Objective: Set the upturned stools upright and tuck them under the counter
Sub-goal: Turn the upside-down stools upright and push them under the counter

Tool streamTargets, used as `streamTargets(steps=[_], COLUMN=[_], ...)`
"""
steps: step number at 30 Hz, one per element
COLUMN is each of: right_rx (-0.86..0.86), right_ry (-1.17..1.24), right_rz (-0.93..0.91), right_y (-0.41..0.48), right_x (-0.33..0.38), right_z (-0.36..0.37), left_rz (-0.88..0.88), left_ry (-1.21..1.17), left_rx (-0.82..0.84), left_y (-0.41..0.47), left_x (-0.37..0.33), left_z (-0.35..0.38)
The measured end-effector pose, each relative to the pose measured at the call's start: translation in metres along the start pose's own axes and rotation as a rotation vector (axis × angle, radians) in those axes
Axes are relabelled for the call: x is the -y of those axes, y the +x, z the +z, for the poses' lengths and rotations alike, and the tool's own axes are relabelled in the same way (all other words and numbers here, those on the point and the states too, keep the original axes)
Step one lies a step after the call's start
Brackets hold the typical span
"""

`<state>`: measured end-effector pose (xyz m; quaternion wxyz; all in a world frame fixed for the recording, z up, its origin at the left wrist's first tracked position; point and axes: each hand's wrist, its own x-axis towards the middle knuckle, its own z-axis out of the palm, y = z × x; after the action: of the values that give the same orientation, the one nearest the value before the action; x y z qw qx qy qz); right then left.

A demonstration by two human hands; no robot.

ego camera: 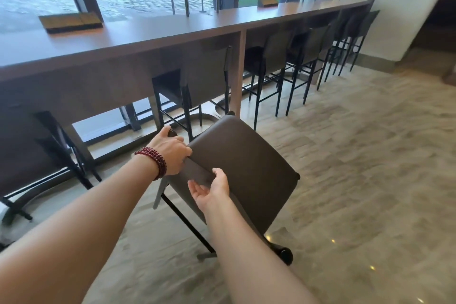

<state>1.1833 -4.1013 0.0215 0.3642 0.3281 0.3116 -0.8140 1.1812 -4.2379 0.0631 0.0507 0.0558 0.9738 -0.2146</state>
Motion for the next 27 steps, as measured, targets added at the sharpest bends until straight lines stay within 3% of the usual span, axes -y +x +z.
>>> streamTargets(steps=[14, 27], right_rx=[0.090, 0.181], right_ry=[-0.125, -0.274], right_rz=[-0.121, -0.059], right_y=[0.034, 0.058], right_x=[-0.031, -0.070], right_z=[0.042, 0.086], left_rz=[-0.183, -0.484], left_ry=[-0.091, -0.378], left_rx=[-0.132, -0.072], left_y=[-0.039, -0.082], left_x=[0.038, 0.074], left_z=[0.045, 0.078])
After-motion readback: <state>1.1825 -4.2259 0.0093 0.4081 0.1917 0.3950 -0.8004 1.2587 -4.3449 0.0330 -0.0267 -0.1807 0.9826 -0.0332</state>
